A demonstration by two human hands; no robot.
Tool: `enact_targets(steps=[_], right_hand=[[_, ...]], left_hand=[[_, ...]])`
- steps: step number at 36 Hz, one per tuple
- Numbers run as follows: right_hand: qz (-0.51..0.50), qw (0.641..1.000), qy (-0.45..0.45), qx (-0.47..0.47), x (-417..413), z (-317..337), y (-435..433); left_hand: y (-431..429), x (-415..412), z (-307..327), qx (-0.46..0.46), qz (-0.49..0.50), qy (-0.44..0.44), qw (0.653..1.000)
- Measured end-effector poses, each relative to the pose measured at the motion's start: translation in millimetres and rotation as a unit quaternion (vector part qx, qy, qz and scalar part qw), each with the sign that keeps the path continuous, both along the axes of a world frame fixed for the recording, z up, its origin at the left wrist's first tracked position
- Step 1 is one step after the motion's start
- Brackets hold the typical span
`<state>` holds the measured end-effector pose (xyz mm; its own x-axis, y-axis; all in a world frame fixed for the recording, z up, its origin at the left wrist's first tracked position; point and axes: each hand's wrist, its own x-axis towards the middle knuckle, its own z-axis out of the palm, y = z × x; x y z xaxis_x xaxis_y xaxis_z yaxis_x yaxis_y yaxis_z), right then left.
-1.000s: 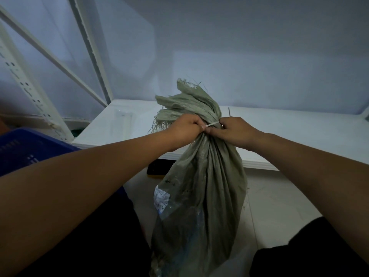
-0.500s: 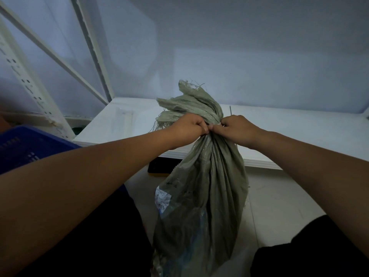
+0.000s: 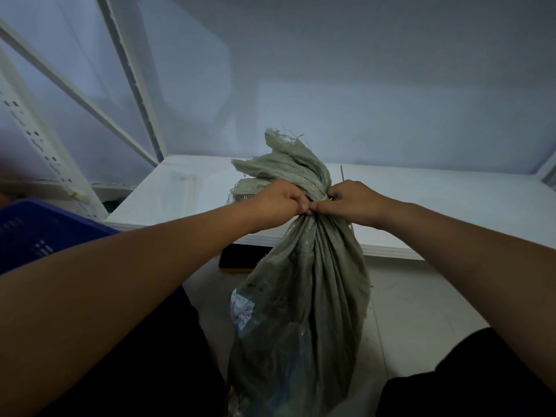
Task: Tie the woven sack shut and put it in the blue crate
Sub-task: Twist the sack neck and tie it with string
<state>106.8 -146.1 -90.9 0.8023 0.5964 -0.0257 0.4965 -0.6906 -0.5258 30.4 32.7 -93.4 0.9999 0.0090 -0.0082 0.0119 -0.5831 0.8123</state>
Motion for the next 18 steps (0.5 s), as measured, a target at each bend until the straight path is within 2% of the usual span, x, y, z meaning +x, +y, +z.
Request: enact_targets(steps=[14, 18], right_hand=[[0.016, 0.999, -0.036, -0.026, -6.1, 0.1, 4.8], [0.011, 0.999, -0.029, -0.016, -6.0, -0.4, 5.7]], left_hand=[[0.4, -1.9, 1.0, 0.08, 0.004, 0.002, 0.997], [-0.9, -0.7, 0.5, 0.075, 0.008, 0.002, 0.997]])
